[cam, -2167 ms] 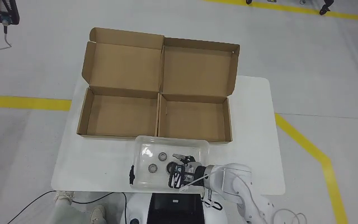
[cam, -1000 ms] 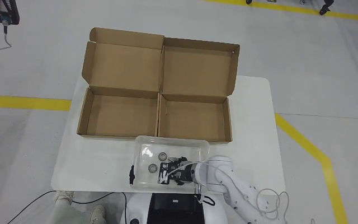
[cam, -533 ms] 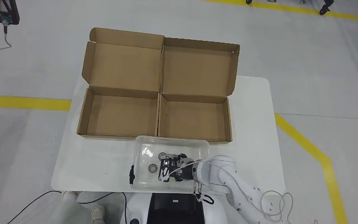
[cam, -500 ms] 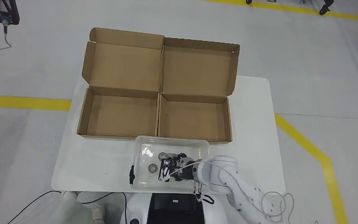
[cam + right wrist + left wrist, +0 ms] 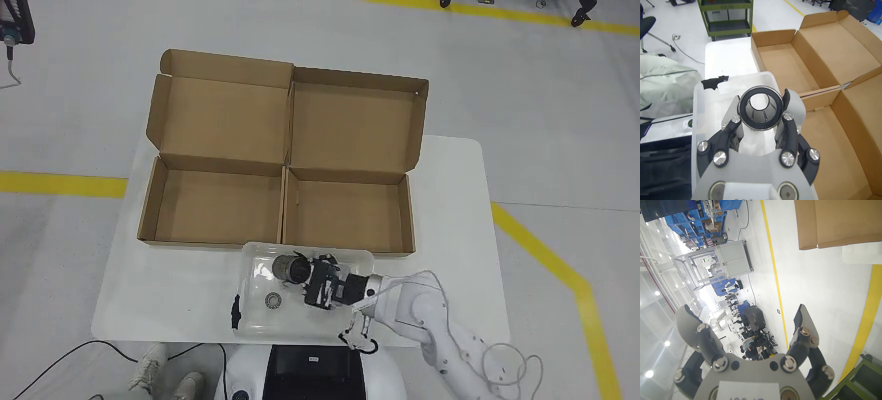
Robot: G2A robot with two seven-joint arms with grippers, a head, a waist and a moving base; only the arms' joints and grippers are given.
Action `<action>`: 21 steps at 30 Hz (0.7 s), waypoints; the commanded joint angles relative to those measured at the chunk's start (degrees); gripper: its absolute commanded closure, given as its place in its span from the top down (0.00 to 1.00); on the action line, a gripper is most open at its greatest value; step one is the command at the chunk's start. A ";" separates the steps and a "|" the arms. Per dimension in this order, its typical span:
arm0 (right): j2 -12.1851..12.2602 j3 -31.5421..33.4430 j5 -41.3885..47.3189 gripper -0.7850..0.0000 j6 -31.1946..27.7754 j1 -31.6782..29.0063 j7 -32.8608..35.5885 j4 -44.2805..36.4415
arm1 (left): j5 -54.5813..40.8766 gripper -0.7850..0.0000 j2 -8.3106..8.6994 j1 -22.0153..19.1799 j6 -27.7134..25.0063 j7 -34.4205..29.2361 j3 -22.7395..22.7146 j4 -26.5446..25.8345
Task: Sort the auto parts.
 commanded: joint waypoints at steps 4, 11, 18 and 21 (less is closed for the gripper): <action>-0.21 0.55 3.67 0.00 -0.92 2.17 -8.54 2.41 | 0.00 1.00 0.00 0.00 0.00 0.00 0.00 0.00; -0.42 2.05 7.73 0.00 -3.75 7.55 -12.67 0.61 | 0.00 1.00 0.00 0.00 0.00 0.00 0.00 0.00; -0.78 2.53 12.99 0.00 -3.81 12.27 -9.76 -2.29 | 0.00 1.00 0.00 0.00 0.00 0.00 0.00 0.00; -0.66 3.91 14.24 0.00 -2.54 11.47 -11.49 -4.54 | 0.00 1.00 0.00 0.00 0.00 0.00 0.00 0.00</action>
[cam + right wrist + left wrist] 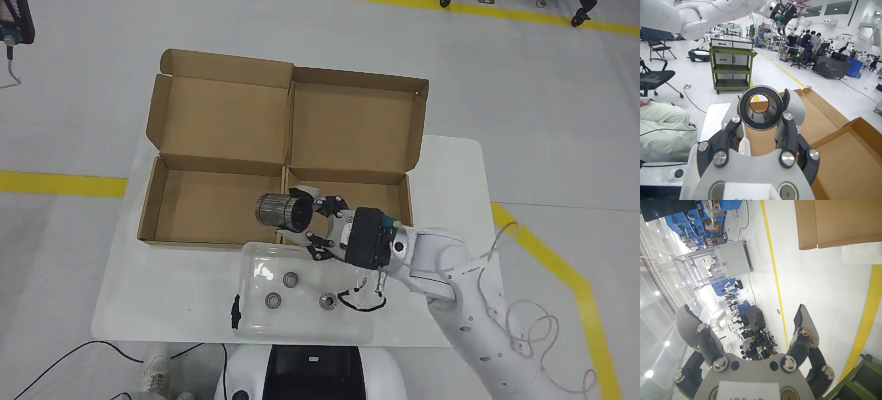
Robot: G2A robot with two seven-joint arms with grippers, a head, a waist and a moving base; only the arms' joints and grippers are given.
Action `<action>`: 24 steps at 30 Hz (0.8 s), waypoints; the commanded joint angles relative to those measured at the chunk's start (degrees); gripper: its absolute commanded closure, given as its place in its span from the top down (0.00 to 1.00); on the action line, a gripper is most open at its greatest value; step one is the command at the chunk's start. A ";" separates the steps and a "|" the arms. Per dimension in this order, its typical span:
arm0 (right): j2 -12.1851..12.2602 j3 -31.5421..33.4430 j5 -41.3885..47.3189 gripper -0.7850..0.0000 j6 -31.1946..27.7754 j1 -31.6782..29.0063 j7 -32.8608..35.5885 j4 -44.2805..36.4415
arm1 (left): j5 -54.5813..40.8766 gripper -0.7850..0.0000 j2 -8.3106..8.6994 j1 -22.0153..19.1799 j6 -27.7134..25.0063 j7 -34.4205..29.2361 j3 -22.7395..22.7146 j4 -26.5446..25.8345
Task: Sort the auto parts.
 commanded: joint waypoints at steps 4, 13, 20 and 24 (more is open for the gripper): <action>0.48 2.43 -2.42 0.00 3.23 -4.44 -4.68 -3.23 | 0.00 1.00 0.00 0.00 0.00 0.00 0.00 0.00; 1.12 4.15 -6.07 0.00 3.86 -9.96 -14.02 -5.33 | 0.00 1.00 0.00 0.00 0.00 0.00 0.00 0.00; 1.48 6.19 -6.52 0.00 4.05 -12.25 -20.76 -3.55 | 0.00 1.00 0.00 0.00 0.00 0.00 0.00 0.00; 1.82 7.18 -7.83 0.00 3.64 -14.05 -22.67 -3.93 | 0.00 1.00 0.00 0.00 0.00 0.00 0.00 0.00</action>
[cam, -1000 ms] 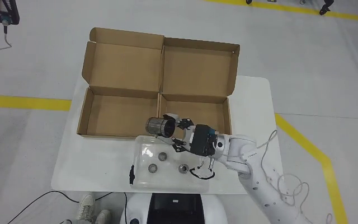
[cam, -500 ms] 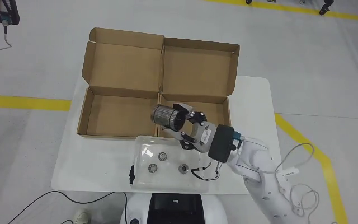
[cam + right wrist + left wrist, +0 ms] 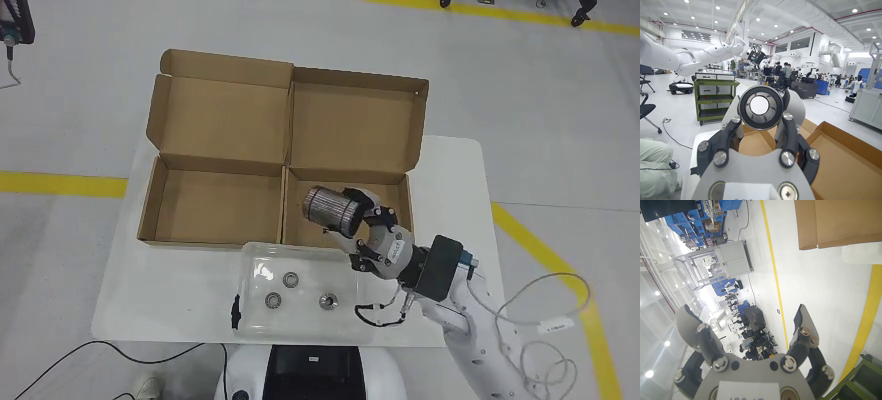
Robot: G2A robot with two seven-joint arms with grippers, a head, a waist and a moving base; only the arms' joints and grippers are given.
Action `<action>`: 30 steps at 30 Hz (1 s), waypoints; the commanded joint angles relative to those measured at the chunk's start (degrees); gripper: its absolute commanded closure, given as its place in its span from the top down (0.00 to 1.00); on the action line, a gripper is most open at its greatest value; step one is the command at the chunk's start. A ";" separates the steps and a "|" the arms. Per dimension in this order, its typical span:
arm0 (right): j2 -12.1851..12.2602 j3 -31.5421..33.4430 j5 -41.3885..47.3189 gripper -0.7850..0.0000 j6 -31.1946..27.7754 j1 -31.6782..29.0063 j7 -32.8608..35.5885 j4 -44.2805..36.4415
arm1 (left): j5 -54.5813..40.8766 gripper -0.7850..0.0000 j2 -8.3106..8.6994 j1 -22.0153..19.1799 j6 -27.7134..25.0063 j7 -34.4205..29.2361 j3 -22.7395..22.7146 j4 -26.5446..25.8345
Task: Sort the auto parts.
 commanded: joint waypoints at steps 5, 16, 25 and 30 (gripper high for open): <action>0.40 0.71 -1.28 0.00 -0.01 -1.78 2.02 -0.66 | 0.00 1.00 0.00 0.00 0.00 0.00 0.00 0.00; 0.09 -0.99 5.03 0.00 3.73 3.47 22.56 3.01 | 0.00 1.00 0.00 0.00 0.00 0.00 0.00 0.00; -0.48 -5.51 7.64 0.00 7.35 9.30 46.04 4.22 | 0.00 1.00 0.00 0.00 0.00 0.00 0.00 0.00; -1.12 -8.21 10.30 0.00 6.21 15.81 55.22 10.54 | 0.00 1.00 0.00 0.00 0.00 0.00 0.00 0.00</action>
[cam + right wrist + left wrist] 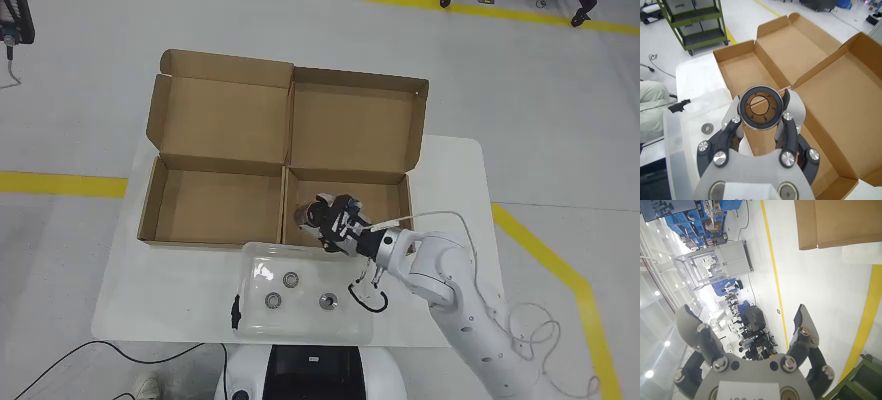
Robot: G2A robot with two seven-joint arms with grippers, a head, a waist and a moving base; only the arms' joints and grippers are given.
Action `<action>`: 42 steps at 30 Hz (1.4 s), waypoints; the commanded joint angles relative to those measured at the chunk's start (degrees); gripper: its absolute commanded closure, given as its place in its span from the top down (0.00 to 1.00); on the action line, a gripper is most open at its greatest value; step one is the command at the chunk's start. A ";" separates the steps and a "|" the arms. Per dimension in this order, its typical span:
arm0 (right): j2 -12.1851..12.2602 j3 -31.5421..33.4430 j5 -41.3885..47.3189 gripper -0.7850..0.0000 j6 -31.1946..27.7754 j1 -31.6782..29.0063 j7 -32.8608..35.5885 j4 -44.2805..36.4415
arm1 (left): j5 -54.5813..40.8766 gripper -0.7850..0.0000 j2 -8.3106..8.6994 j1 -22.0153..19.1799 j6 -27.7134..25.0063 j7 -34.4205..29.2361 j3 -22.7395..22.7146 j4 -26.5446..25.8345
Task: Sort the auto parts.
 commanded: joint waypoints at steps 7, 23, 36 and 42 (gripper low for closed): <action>-0.90 -2.60 1.61 0.00 1.73 5.95 4.42 7.44 | 0.00 1.00 0.00 0.00 0.00 0.00 0.00 0.00; -3.02 -7.73 4.13 0.00 7.37 12.13 7.76 17.83 | 0.00 1.00 0.00 0.00 0.00 0.00 0.00 0.00; -5.35 -12.99 1.73 0.00 10.01 16.67 6.06 25.42 | 0.00 1.00 0.00 0.00 0.00 0.00 0.00 0.00; -6.36 -14.74 0.34 0.01 12.55 18.10 7.08 27.03 | 0.00 1.00 0.00 0.00 0.00 0.00 0.00 0.00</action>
